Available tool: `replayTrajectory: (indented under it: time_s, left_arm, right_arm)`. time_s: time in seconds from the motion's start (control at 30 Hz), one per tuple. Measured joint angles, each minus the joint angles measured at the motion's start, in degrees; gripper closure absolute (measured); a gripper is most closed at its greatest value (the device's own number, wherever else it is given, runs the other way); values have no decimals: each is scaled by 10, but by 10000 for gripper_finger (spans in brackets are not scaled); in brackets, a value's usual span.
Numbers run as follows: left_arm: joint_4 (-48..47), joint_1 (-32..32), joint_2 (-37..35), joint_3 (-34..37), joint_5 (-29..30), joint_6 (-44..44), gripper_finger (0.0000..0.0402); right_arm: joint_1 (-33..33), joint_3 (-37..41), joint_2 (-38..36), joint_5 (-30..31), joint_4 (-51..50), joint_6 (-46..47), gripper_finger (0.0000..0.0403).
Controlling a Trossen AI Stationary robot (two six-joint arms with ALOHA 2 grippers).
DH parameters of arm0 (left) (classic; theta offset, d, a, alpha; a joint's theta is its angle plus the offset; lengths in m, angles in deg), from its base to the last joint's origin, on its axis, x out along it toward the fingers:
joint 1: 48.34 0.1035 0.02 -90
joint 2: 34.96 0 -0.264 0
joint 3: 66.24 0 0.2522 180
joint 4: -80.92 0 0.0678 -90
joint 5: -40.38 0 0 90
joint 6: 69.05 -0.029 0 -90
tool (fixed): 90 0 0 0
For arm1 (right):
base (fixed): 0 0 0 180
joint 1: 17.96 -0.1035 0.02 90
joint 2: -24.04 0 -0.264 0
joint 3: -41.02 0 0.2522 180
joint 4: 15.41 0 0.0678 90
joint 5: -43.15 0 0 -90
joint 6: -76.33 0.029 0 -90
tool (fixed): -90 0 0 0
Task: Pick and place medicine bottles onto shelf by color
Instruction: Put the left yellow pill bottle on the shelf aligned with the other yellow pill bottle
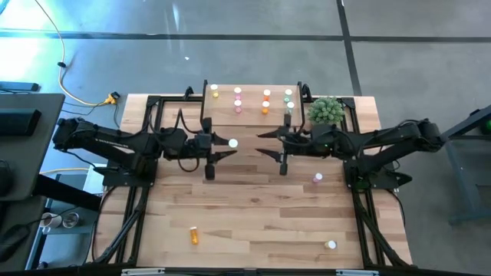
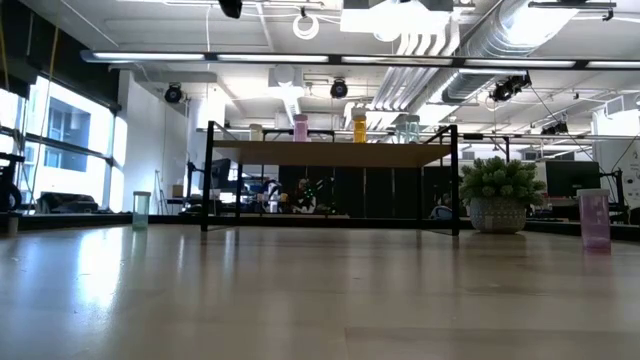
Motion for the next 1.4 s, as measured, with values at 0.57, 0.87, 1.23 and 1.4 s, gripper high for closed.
replayTrajectory:
  time_s: [0.57, 0.87, 1.23, 1.4]
  left_arm:
    - [-5, 34, 0, 0, -30, -4, 300]
    - [-22, 34, 0, 0, -31, -4, 300]
    - [31, 37, 59, 0, -27, -27, 300]
    - [54, 42, 66, 0, -27, -34, 300]
  right_arm:
    - [49, -1, 129, -66, 229, -47, 208]
    - [55, 0, 141, -73, 237, 3, 208]
    - [55, 0, 144, -103, 223, 33, 208]
    - [55, -1, 144, -101, 205, 32, 208]
